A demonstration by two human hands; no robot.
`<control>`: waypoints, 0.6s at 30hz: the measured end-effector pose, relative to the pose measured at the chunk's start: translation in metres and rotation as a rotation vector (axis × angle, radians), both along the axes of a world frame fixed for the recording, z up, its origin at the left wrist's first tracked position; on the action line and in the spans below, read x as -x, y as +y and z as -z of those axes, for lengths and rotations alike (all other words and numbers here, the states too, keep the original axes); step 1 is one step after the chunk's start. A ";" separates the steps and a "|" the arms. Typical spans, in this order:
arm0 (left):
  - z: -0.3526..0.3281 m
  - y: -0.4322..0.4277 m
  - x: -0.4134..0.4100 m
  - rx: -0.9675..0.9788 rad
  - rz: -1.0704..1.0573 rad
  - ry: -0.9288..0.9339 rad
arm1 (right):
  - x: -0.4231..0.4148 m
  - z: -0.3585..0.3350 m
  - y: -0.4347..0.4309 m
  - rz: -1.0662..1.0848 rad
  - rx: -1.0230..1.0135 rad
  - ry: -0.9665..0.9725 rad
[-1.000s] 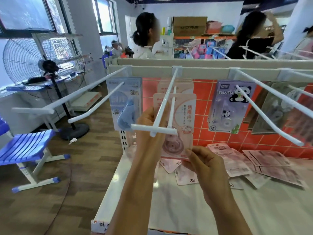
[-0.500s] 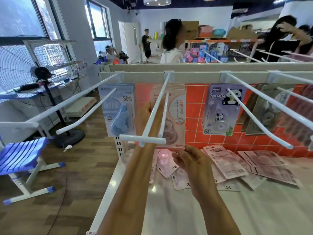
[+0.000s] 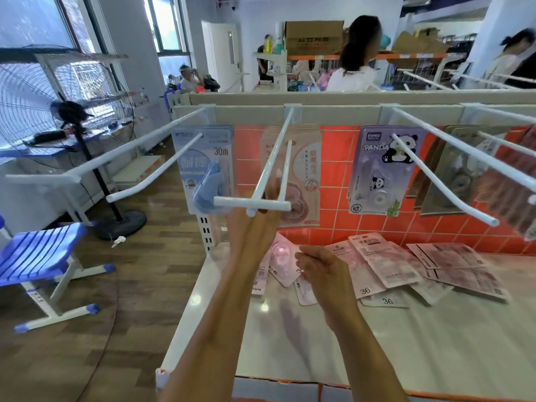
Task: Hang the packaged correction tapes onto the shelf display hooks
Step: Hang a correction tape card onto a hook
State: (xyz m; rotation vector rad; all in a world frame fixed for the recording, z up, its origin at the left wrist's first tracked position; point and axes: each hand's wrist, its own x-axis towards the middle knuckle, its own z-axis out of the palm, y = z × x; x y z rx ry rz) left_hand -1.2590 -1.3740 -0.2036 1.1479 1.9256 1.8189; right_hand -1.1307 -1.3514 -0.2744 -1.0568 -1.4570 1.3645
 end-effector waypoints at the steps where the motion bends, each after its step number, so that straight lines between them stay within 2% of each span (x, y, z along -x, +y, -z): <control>1: 0.003 -0.001 0.000 0.046 -0.023 0.021 | 0.001 0.004 -0.001 -0.001 -0.010 -0.050; 5: 0.032 -0.014 0.002 0.199 -0.033 0.161 | 0.004 0.016 -0.007 -0.028 -0.115 -0.299; 8: 0.057 -0.017 0.009 0.295 -0.047 0.282 | 0.010 0.028 -0.010 -0.067 -0.140 -0.406; 12: 0.085 -0.023 0.023 0.560 0.015 0.523 | 0.022 0.042 -0.014 -0.148 -0.191 -0.543; 16: 0.112 -0.033 0.034 0.736 0.059 0.665 | 0.036 0.047 -0.020 -0.227 -0.255 -0.608; 18: 0.124 -0.036 0.038 0.818 0.068 0.677 | 0.043 0.049 -0.023 -0.257 -0.234 -0.610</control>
